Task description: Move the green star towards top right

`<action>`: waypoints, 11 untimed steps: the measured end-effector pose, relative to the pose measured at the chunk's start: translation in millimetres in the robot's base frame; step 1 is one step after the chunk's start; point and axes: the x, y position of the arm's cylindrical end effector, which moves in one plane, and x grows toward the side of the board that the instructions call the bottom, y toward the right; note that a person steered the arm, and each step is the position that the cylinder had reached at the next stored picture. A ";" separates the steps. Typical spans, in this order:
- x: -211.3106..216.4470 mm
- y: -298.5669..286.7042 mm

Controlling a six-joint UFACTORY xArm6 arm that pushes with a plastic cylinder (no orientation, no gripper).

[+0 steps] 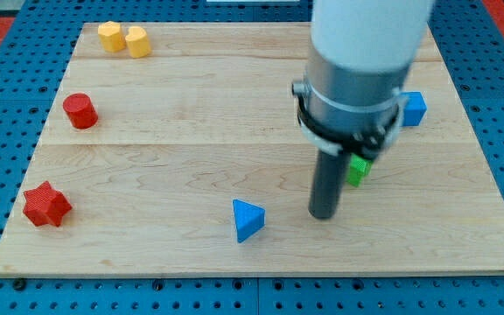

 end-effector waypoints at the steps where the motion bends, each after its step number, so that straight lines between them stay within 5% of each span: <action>1: -37.3 32.2; 3: -101.2 4.2; 4: -49.6 10.1; 5: -73.1 55.8; 6: -96.3 23.4; 9: -254.2 67.3; 11: -275.6 80.6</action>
